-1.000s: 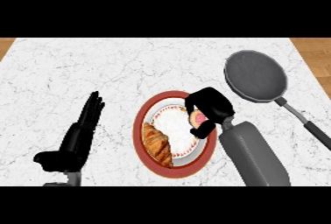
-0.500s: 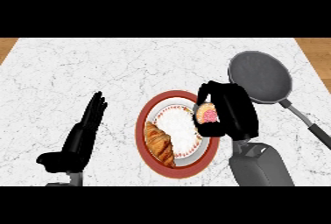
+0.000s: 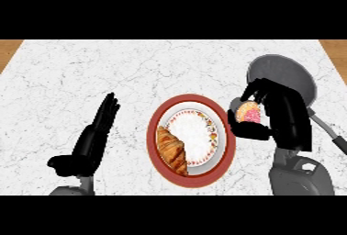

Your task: Pick the cupcake from the plate and place it in the pan

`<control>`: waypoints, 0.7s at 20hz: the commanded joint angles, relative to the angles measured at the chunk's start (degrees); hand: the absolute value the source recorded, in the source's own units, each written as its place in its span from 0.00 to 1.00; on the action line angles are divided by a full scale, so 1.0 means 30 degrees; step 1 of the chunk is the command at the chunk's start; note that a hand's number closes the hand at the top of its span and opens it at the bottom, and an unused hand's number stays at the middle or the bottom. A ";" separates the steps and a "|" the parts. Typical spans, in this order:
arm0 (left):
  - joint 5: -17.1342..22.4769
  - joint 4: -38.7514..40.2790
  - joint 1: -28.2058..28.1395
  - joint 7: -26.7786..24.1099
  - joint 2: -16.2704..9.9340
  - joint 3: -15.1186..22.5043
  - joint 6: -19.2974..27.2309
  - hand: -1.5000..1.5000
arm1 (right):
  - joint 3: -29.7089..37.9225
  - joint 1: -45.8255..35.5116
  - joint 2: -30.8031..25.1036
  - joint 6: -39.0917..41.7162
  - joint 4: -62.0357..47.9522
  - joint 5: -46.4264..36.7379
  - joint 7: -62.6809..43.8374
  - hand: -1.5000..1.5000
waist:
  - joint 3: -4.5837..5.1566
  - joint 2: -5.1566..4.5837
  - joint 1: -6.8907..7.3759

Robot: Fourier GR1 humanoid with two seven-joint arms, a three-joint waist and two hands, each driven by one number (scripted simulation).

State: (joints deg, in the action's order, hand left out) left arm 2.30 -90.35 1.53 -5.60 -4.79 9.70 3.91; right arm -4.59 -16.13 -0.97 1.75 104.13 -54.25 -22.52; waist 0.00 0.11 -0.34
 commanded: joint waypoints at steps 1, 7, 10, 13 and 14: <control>-0.0683 -0.0424 -0.1197 -0.0877 0.0551 0.0732 0.0356 0.50 | 0.3002 -0.0607 -0.1273 -0.1033 -0.1629 0.1414 0.1457 1.00 | -0.0007 -0.0050 0.0199; 0.0628 0.0007 0.0647 0.0228 -0.0444 -0.0806 -0.0910 0.50 | 0.5081 -0.2207 -0.3322 -0.5414 -0.7690 0.0152 0.5513 1.00 | -0.0021 -0.0200 0.0423; -0.0139 0.0211 0.0636 -0.0144 -0.0079 -0.0370 -0.0445 0.50 | 0.6252 -0.3047 -0.3817 -0.7850 -1.0163 0.0396 0.7137 1.00 | -0.0021 -0.0173 0.0408; 0.0030 -0.0077 0.0356 0.0342 0.0179 -0.0125 -0.0520 0.50 | 0.8219 -0.5302 -0.4458 -0.8825 -1.3355 0.2828 0.8712 1.00 | -0.0031 -0.0190 0.0538; 0.0225 0.0730 0.0802 -0.0295 -0.0211 -0.0559 -0.1063 0.50 | 0.8570 -0.5576 -0.4618 -0.9676 -1.4685 0.3000 0.9625 1.00 | -0.0030 -0.0234 0.0548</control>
State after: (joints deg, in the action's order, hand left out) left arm 2.57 -90.26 2.92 -5.17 -4.89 8.87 2.05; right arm 15.86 -28.15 -12.56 -20.85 71.43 -49.15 -0.60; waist -0.07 -0.40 0.99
